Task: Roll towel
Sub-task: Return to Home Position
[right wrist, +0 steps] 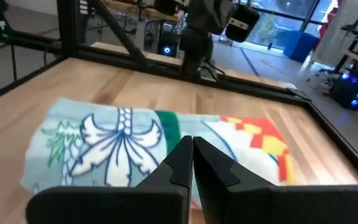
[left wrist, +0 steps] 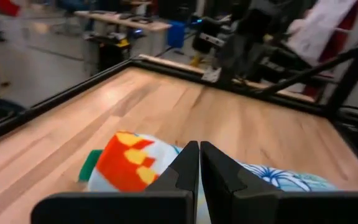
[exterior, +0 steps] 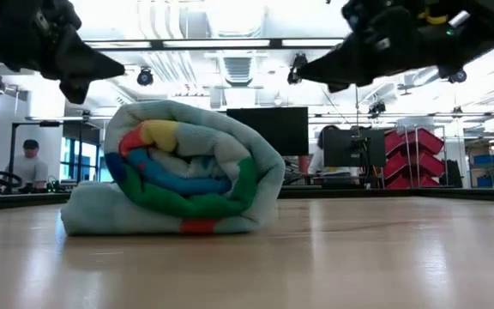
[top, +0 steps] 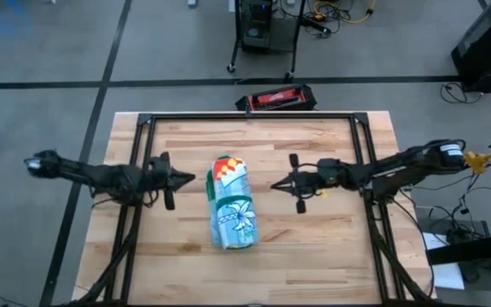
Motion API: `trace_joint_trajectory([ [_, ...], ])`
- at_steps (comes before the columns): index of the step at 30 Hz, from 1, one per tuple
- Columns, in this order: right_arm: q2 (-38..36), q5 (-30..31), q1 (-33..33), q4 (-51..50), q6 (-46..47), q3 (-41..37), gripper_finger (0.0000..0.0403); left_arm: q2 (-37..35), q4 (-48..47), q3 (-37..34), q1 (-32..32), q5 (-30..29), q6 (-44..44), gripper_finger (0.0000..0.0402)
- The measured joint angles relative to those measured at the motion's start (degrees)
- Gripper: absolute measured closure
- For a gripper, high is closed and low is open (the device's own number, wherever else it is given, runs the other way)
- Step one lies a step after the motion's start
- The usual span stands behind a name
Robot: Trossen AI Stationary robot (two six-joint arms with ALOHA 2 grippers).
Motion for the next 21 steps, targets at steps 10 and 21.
trace_joint_trajectory([
  [10, -15.76, -0.1, -3.62, -0.94, 1.72, -7.83, 0.0403, -16.75, -8.65, -0.2, 5.77, 6.38, 4.96, 0.0402],
  [21, -32.9, -0.32, -3.84, -0.77, 2.52, -19.39, 0.0403, -20.47, -11.62, -0.86, 5.73, 6.35, 6.27, 0.0402],
])
